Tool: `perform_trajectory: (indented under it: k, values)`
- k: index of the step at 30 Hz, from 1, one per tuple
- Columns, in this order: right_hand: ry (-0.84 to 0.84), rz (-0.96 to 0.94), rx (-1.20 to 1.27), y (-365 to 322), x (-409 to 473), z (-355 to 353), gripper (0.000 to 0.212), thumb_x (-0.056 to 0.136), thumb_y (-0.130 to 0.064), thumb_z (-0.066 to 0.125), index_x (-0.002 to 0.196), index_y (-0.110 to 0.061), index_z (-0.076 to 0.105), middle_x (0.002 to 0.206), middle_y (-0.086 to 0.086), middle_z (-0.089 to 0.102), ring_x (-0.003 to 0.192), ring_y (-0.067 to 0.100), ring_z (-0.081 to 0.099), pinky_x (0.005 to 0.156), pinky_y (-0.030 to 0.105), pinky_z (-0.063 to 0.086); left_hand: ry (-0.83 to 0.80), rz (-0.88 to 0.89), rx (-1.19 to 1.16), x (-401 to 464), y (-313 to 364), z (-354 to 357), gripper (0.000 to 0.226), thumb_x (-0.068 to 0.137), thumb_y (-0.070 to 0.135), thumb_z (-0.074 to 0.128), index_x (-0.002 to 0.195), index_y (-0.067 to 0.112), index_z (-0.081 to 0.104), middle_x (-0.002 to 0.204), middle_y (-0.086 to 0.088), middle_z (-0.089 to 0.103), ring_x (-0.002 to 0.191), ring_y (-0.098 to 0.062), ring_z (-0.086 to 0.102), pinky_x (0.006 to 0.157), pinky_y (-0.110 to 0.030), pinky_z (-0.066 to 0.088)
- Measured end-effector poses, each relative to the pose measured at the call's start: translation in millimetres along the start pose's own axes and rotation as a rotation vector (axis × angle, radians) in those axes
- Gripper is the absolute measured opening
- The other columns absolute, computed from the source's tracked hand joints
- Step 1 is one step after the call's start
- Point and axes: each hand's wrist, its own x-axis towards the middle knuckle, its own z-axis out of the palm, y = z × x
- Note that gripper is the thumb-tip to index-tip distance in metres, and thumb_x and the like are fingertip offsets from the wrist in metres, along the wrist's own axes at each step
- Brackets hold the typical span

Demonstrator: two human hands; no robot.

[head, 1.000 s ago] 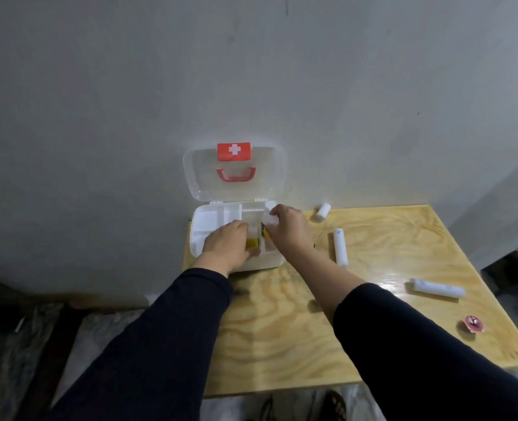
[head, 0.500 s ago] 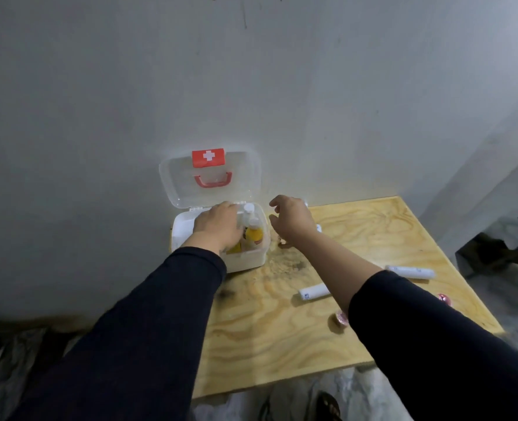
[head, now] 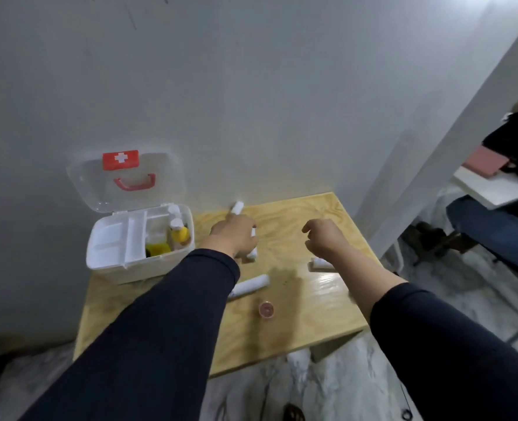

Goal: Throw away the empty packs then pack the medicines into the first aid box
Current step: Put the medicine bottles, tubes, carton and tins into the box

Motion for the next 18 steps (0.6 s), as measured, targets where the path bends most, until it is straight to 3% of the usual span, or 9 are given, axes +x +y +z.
perform_trajectory:
  k: [2, 5, 10, 14, 18]
  values:
    - [-0.047, 0.011, -0.016, 26, 1, 4, 0.042, 0.086, 0.002, 0.050, 0.123, -0.013, 0.060, 0.125, 0.011, 0.062, 0.111, 0.028, 0.061, 0.089, 0.032, 0.052, -0.020, -0.019, -0.006, 1, 14, 11, 0.046, 0.099, 0.025, 0.042, 0.144, 0.023, 0.045, 0.133, -0.005, 0.059, 0.095, -0.028, 0.063, 0.064, -0.031, 0.044]
    - [-0.134, -0.016, -0.079, 56, 2, 15, 0.039, 0.086, -0.009, 0.058, 0.125, -0.015, 0.059, 0.129, 0.009, 0.060, 0.114, 0.027, 0.059, 0.092, 0.035, 0.053, -0.023, -0.040, 0.007, 3, 28, 30, 0.045, 0.099, 0.028, 0.043, 0.144, 0.021, 0.045, 0.144, -0.004, 0.048, 0.116, -0.029, 0.058, 0.081, -0.035, 0.048]
    - [-0.156, -0.048, -0.121, 85, 8, 35, 0.030, 0.091, -0.033, 0.056, 0.114, -0.016, 0.062, 0.116, 0.008, 0.063, 0.105, 0.029, 0.060, 0.078, 0.034, 0.049, -0.066, -0.099, 0.027, 5, 40, 56, 0.044, 0.099, 0.030, 0.043, 0.142, 0.024, 0.046, 0.135, -0.006, 0.058, 0.110, -0.028, 0.061, 0.080, -0.035, 0.050]
    - [-0.122, -0.096, -0.173, 88, 13, 45, 0.025, 0.092, -0.031, 0.052, 0.108, -0.017, 0.063, 0.112, 0.006, 0.065, 0.103, 0.028, 0.061, 0.082, 0.036, 0.051, -0.069, -0.146, -0.011, 4, 39, 69, 0.045, 0.098, 0.027, 0.044, 0.143, 0.024, 0.047, 0.138, -0.007, 0.056, 0.113, -0.027, 0.060, 0.085, -0.037, 0.052]
    - [-0.084, -0.101, -0.077, 67, 22, 51, 0.038, 0.095, -0.044, 0.044, 0.103, -0.013, 0.065, 0.108, 0.008, 0.065, 0.102, 0.030, 0.060, 0.072, 0.033, 0.044, -0.075, -0.201, -0.067, 0, 24, 70, 0.042, 0.098, 0.028, 0.044, 0.138, 0.021, 0.053, 0.134, -0.005, 0.057, 0.109, -0.026, 0.060, 0.082, -0.035, 0.050]
